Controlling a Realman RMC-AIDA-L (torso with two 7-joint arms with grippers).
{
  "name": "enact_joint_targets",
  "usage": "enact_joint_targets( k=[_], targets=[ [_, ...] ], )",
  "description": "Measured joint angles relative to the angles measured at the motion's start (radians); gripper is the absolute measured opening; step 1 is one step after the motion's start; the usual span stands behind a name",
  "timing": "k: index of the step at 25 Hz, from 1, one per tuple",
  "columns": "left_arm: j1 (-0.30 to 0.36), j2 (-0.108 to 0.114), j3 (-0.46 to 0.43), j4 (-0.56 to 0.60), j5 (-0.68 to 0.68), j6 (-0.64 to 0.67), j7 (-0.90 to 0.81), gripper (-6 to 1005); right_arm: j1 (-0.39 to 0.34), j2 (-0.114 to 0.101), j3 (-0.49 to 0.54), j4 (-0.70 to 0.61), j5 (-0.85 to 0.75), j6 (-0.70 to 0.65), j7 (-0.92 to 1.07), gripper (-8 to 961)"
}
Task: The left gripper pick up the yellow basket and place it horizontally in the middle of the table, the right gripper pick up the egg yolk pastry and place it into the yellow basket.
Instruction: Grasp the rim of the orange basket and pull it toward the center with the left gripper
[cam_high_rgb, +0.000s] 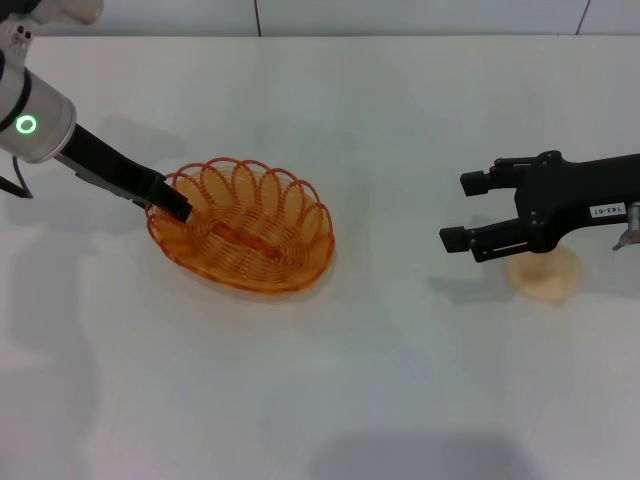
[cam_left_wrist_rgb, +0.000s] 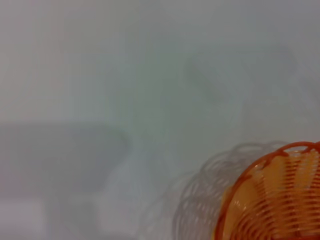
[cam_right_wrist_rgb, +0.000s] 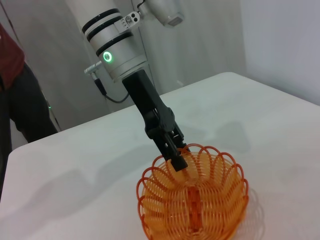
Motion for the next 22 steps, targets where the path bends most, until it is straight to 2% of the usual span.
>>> enact_joint_targets(
  k=[10, 22],
  targets=[
    [0.004, -0.002, 0.000, -0.014, -0.006, -0.018, 0.003, 473, -0.001, 0.000, 0.000, 0.002, 0.000, 0.000, 0.001, 871],
    [0.003, -0.002, 0.000, -0.029, -0.007, -0.033, 0.007, 468, -0.001, 0.000, 0.000, 0.005, 0.000, 0.000, 0.003, 871]
  ],
)
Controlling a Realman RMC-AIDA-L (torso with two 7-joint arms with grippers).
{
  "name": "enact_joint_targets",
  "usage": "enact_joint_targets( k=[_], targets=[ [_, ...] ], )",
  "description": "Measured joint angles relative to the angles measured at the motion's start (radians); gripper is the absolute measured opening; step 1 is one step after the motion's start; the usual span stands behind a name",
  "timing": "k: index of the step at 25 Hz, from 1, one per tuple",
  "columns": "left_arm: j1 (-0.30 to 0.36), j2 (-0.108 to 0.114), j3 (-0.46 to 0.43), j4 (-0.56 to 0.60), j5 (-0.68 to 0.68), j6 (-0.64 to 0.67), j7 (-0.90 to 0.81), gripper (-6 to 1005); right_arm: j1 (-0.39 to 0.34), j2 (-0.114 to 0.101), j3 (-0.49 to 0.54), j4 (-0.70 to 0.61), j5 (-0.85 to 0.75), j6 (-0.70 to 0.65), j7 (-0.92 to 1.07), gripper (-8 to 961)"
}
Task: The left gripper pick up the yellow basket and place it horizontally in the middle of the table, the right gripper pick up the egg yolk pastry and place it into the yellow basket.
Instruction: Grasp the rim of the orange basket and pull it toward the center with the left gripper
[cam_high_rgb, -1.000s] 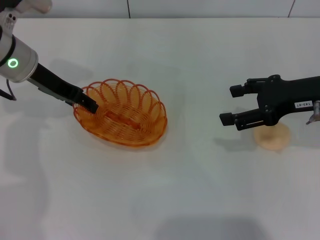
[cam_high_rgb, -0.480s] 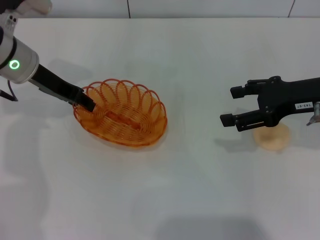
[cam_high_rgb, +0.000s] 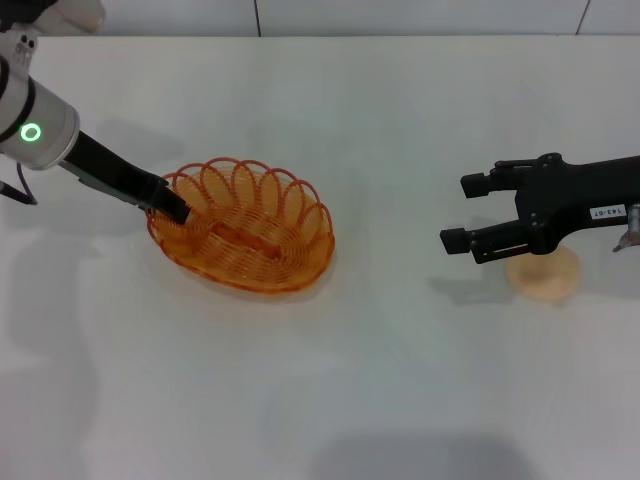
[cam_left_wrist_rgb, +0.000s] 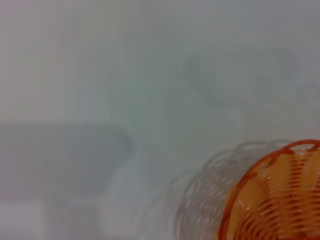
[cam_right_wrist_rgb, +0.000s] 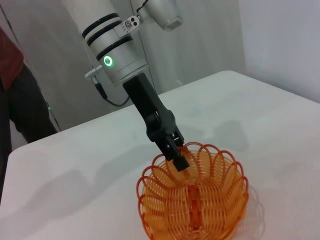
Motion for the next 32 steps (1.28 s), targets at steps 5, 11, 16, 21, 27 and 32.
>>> enact_joint_targets(
  k=[5, 11, 16, 21, 27, 32],
  targets=[
    [-0.004, 0.000, 0.000, 0.000, 0.003, -0.007, 0.000, 454, 0.000, 0.000, 0.000, 0.000, 0.000, 0.000, 0.000, 871],
    [-0.008, 0.000, 0.000, 0.001, 0.004, -0.007, 0.002, 364, 0.000, 0.000, 0.000, 0.000, 0.000, 0.001, 0.000, 871],
    [-0.009, 0.000, 0.019, 0.001, 0.005, -0.008, 0.004, 345, 0.001, 0.000, 0.000, 0.000, 0.000, 0.004, 0.000, 871],
    [-0.010, 0.000, 0.027, 0.001, 0.005, -0.012, 0.003, 306, 0.002, 0.000, 0.000, 0.000, 0.000, 0.005, 0.000, 871],
    [-0.010, 0.001, 0.027, 0.001, 0.005, -0.032, -0.005, 242, 0.004, -0.001, 0.000, 0.000, 0.000, 0.006, 0.000, 871],
    [-0.010, 0.005, 0.022, 0.001, 0.002, -0.039, -0.005, 168, 0.004, -0.002, 0.000, 0.000, 0.000, 0.006, 0.000, 871]
  ],
)
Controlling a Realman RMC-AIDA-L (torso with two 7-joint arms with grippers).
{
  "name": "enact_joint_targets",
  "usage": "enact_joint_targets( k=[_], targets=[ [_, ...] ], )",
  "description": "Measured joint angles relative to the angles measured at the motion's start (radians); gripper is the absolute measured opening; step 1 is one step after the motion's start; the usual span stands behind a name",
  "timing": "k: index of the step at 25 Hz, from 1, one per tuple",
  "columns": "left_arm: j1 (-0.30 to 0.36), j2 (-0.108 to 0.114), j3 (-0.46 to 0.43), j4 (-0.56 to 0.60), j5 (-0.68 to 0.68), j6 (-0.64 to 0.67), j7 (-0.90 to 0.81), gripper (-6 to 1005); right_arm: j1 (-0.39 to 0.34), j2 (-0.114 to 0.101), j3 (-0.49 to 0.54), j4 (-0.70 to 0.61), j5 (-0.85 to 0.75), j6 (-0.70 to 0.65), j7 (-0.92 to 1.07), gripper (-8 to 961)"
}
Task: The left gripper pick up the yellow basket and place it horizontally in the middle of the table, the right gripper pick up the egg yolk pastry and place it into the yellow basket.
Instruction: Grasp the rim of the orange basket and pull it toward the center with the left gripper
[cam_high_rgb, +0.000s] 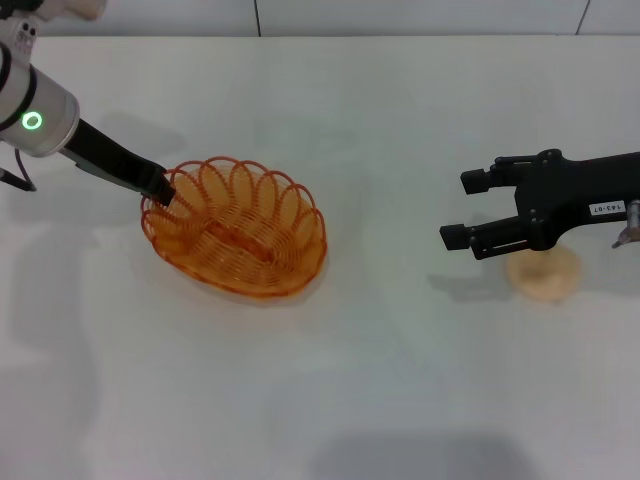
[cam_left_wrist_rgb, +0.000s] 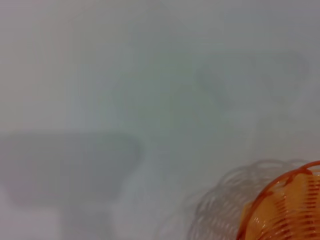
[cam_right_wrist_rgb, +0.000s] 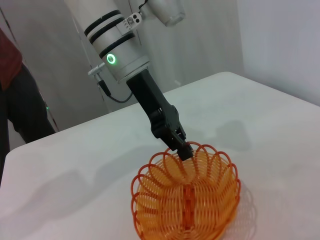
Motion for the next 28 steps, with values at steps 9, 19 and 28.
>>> enact_joint_targets(
  k=[9, 19, 28],
  targets=[
    [0.000, 0.007, -0.002, 0.004, -0.004, 0.017, -0.001, 101, -0.003, 0.000, 0.000, -0.001, 0.000, 0.000, 0.000, 870],
    [-0.027, 0.029, -0.083, 0.014, -0.042, 0.101, -0.023, 83, -0.004, 0.000, 0.002, -0.002, 0.001, 0.001, 0.000, 870],
    [-0.028, 0.042, -0.096, 0.028, -0.121, 0.155, -0.109, 71, -0.004, -0.001, 0.014, -0.002, 0.015, -0.007, -0.007, 870]
  ],
)
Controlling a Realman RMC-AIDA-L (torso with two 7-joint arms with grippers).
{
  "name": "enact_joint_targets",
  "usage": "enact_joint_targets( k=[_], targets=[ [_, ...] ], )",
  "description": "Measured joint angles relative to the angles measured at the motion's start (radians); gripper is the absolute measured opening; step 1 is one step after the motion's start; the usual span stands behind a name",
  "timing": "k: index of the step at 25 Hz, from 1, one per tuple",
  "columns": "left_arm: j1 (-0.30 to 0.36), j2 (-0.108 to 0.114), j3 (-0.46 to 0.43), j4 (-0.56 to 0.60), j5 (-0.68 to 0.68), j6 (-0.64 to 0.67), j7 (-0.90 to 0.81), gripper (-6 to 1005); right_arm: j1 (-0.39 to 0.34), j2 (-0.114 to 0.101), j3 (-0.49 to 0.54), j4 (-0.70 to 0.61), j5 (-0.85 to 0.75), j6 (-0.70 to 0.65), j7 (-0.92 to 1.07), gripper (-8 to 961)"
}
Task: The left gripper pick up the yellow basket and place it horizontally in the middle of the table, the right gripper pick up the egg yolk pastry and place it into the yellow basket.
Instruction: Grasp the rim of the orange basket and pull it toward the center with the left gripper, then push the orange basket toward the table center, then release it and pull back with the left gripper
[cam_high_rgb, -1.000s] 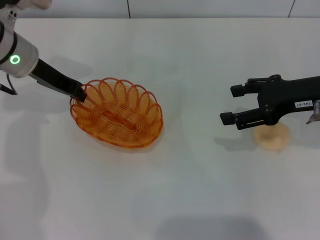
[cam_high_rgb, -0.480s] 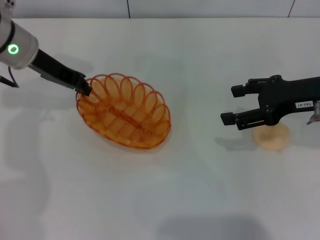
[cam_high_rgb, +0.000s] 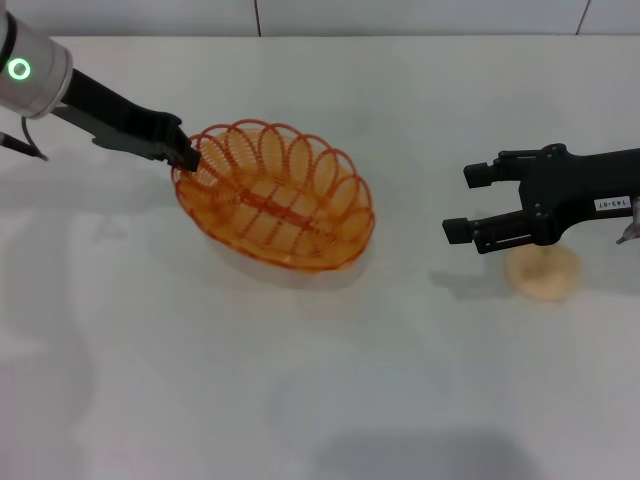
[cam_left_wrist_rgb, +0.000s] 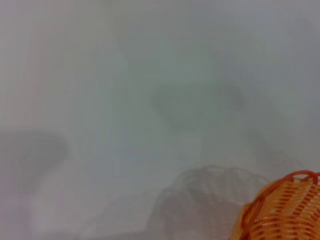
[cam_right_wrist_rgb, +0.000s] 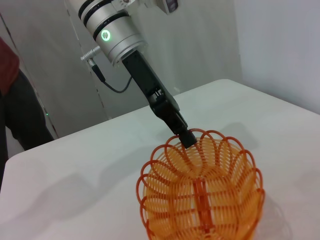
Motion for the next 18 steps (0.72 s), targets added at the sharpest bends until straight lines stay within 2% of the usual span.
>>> enact_joint_targets(
  k=[6, 18],
  targets=[
    [0.008, -0.003, -0.001, -0.004, -0.049, 0.014, -0.092, 69, 0.000, 0.000, 0.000, -0.004, 0.001, -0.001, 0.000, 870],
    [0.015, -0.009, 0.002, -0.021, -0.052, -0.003, -0.229, 81, 0.008, 0.001, -0.003, -0.010, 0.001, -0.018, -0.015, 870]
  ],
)
